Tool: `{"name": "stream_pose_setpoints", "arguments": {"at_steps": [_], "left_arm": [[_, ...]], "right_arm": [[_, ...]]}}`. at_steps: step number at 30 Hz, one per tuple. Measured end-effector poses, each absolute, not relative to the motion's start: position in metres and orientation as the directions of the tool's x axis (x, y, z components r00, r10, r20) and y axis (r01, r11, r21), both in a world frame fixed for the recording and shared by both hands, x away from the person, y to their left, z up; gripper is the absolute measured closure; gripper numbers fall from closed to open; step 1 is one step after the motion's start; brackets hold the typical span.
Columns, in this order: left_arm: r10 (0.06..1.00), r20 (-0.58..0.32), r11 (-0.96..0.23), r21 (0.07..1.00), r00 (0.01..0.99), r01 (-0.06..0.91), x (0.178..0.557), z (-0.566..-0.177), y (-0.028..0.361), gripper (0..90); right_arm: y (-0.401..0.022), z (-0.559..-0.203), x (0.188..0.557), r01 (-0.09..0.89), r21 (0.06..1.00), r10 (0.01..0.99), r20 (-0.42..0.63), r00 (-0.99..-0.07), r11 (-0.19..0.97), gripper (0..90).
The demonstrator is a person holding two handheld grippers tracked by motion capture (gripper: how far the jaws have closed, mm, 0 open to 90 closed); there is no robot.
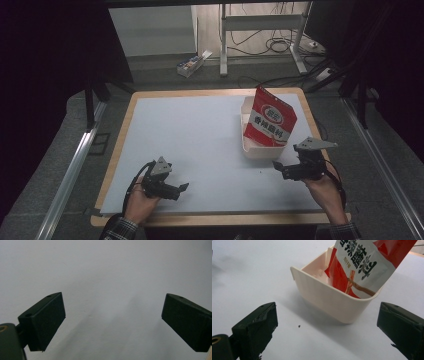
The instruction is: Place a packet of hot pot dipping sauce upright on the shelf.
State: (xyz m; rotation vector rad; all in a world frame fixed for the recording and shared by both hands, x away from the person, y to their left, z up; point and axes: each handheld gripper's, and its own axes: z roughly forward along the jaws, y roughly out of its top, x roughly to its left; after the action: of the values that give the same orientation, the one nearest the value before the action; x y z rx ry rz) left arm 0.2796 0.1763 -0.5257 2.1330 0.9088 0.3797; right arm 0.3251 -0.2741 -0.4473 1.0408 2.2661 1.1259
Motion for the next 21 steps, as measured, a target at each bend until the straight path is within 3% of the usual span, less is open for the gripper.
{"name": "stream_pose_setpoints", "arguments": {"at_steps": [21], "left_arm": [[0.711,-0.013,-0.46,0.747,0.703,0.48,0.279,-0.526,0.176,5.4]], "right_arm": [[-0.293,-0.453,0.301,0.436,0.813,0.782,-0.038,-0.622,0.386,2.9]]}}
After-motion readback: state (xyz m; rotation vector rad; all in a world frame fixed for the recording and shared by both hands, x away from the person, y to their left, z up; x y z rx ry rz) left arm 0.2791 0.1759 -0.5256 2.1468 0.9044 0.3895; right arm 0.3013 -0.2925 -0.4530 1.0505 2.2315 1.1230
